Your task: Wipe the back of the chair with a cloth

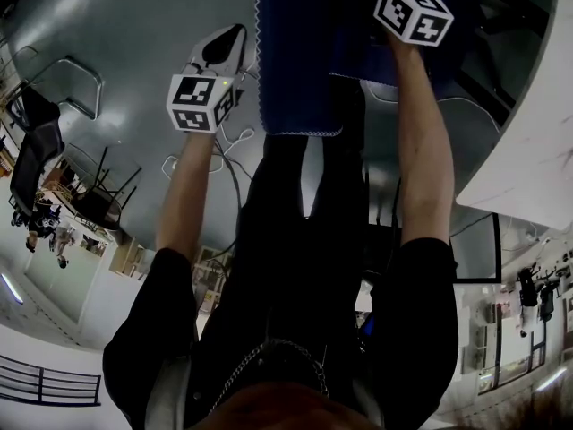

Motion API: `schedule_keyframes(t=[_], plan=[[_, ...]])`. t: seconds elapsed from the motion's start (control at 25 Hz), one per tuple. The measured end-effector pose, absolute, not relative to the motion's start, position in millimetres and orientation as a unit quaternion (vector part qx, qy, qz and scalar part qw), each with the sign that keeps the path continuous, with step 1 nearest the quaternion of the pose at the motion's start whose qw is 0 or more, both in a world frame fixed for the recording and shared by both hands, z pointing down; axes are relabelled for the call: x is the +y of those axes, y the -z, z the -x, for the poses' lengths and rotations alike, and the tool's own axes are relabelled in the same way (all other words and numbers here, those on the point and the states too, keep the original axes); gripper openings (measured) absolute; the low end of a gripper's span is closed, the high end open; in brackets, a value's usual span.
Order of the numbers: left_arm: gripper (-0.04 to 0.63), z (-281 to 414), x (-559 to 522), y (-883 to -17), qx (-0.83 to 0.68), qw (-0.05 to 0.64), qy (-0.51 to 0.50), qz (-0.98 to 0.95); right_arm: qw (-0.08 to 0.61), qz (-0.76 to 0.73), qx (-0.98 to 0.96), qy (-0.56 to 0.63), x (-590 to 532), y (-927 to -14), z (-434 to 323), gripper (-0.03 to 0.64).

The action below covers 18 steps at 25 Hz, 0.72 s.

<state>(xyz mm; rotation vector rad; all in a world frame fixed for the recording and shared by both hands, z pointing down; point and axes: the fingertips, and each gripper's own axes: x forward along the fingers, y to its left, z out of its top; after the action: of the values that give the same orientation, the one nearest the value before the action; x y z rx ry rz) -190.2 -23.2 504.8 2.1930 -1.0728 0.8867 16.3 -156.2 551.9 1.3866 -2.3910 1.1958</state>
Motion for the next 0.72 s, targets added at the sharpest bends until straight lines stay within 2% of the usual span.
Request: schedule_keyframes(t=[0.72], plan=[[0.009,175,-11,-513,-0.390,0.278,-0.329,-0.814,0.055,-0.410,-0.787,-0.457,-75,-568,18,0.143]])
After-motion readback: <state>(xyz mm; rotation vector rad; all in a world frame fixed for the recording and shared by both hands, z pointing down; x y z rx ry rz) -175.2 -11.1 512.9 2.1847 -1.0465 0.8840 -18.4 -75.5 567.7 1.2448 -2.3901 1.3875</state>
